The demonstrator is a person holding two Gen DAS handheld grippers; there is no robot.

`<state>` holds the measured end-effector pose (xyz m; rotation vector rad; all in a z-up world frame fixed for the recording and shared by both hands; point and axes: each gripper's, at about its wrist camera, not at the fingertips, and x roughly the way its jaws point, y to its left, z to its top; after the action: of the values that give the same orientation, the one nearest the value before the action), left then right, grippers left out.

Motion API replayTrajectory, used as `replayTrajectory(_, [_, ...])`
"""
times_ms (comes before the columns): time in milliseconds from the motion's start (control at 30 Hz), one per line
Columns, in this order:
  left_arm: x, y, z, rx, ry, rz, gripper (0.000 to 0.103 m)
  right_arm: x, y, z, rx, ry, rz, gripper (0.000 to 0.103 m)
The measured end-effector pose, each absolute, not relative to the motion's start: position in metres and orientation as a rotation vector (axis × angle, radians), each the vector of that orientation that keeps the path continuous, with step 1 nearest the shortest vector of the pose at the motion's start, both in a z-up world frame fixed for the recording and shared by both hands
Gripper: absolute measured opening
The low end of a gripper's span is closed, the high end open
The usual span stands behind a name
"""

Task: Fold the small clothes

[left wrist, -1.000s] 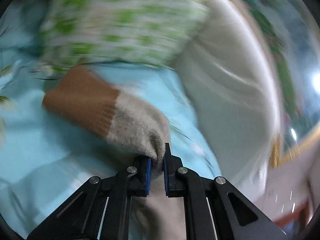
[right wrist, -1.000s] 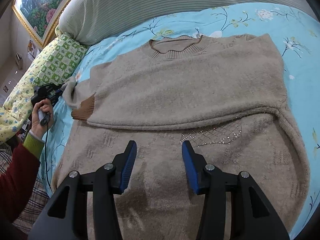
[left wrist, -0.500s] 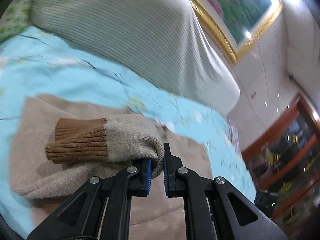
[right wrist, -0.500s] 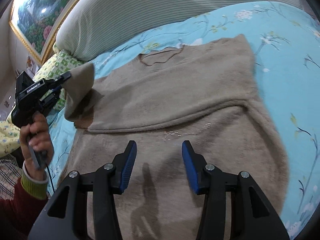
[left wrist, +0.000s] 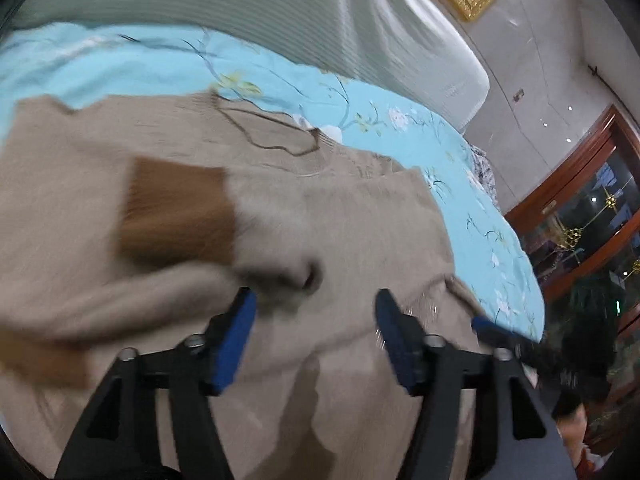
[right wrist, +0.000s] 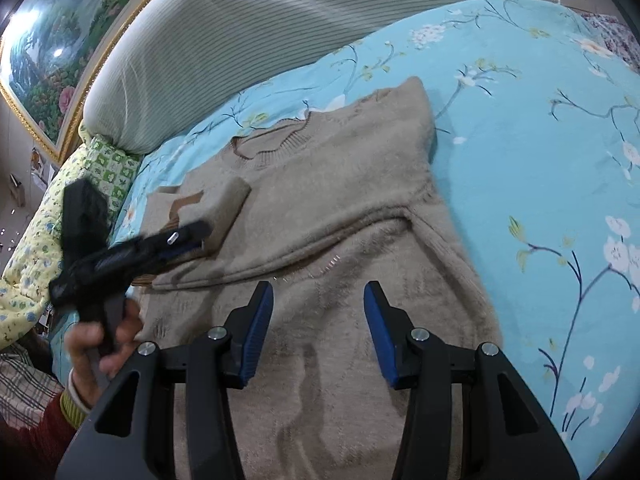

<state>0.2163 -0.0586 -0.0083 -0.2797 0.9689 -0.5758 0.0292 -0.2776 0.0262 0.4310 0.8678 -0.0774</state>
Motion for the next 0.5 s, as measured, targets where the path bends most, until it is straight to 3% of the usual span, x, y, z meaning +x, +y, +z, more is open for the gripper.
replayTrajectory(233, [0.162, 0.037, 0.006, -0.28, 0.894, -0.367, 0.071, 0.072, -0.227, 0.029, 0.318, 0.86, 0.023, 0.053])
replayTrajectory(500, [0.204, 0.112, -0.022, -0.281, 0.961, -0.122, 0.071, 0.152, -0.139, 0.021, 0.003, 0.865, 0.139, 0.055])
